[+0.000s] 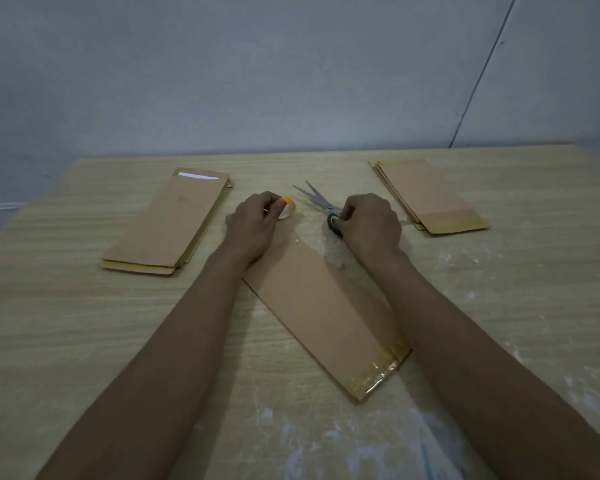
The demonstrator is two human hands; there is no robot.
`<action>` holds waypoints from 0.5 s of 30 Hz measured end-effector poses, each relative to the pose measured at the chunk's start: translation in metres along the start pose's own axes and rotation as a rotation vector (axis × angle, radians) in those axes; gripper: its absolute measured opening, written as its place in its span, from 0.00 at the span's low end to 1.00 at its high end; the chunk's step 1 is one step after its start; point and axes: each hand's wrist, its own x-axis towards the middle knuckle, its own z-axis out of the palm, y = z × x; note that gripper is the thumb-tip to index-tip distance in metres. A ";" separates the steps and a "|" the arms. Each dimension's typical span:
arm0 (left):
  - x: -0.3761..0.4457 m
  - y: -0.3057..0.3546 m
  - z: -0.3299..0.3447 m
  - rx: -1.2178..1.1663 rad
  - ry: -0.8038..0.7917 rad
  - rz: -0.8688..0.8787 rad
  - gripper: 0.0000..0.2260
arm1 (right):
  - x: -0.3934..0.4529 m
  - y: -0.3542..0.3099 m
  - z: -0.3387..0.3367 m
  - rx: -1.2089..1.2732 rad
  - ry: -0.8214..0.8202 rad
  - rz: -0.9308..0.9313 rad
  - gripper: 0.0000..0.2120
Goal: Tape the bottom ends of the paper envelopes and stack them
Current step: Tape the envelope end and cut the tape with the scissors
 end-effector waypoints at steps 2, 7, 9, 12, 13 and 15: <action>0.001 -0.004 0.001 -0.021 0.008 -0.005 0.10 | 0.000 -0.001 0.001 -0.079 0.005 -0.036 0.09; 0.003 -0.007 0.001 -0.042 0.016 -0.020 0.09 | 0.001 -0.001 0.003 -0.143 0.008 -0.022 0.09; 0.003 -0.008 0.000 -0.063 0.010 -0.024 0.09 | -0.001 -0.001 0.003 -0.134 0.005 -0.014 0.10; 0.002 -0.011 0.000 -0.097 0.004 -0.027 0.10 | -0.006 -0.003 0.002 -0.101 0.078 -0.069 0.11; 0.002 -0.011 0.000 -0.103 0.003 -0.030 0.10 | -0.007 -0.005 0.001 -0.070 0.108 -0.089 0.12; 0.002 -0.011 -0.001 -0.112 0.004 -0.031 0.11 | -0.009 -0.008 0.001 -0.025 0.151 -0.128 0.11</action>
